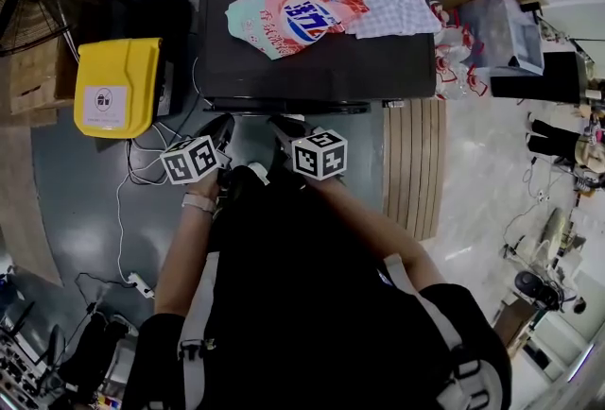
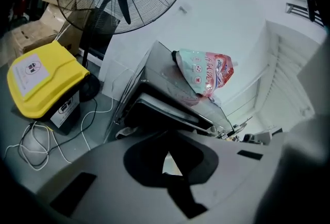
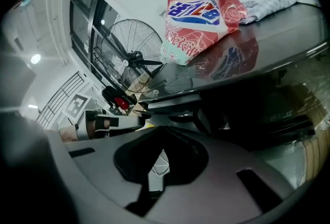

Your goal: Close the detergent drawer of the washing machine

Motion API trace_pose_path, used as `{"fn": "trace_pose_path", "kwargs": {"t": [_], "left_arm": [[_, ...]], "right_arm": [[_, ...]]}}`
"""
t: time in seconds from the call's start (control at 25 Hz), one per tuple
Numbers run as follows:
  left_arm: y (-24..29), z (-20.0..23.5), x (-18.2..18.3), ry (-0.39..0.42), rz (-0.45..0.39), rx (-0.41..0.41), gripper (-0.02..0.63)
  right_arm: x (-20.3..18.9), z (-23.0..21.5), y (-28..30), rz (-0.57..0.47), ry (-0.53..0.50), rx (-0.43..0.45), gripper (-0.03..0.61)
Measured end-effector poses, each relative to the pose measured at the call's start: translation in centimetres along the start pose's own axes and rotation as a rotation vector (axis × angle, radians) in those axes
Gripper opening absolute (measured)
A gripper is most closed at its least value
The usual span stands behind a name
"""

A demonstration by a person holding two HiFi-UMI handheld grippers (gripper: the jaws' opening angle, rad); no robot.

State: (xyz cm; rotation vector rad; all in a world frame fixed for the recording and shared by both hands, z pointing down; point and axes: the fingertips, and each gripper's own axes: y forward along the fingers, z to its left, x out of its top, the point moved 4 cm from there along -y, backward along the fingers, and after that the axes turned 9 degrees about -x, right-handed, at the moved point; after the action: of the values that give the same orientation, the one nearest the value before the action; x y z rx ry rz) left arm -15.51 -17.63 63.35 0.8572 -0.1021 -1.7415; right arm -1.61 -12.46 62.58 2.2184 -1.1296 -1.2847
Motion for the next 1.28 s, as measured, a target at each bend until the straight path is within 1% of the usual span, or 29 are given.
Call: {"fn": "trace_pose_path", "kwargs": {"t": [0.32,0.64,0.92,1.28], "left_arm": [[0.4,0.0,0.1,0.003,0.01,0.019,0.011],[1.0,0.1,1.2,0.029,0.013,0.032,0.011],[1.2,0.1,1.3,0.019,0.014,0.04,0.011],[1.5,0.3,1.7,0.027,0.02,0.052,0.011]], "right_arm": [[0.3,-0.1,1.2,0.022,0.013,0.028,0.017],[1.1,-0.7,1.8,-0.001,0.045,0.03,0.017],[1.1,-0.6,2.5,0.034,0.027,0.056,0.015],[1.4,-0.8,3.3,0.073,0.049,0.076,0.015]]}}
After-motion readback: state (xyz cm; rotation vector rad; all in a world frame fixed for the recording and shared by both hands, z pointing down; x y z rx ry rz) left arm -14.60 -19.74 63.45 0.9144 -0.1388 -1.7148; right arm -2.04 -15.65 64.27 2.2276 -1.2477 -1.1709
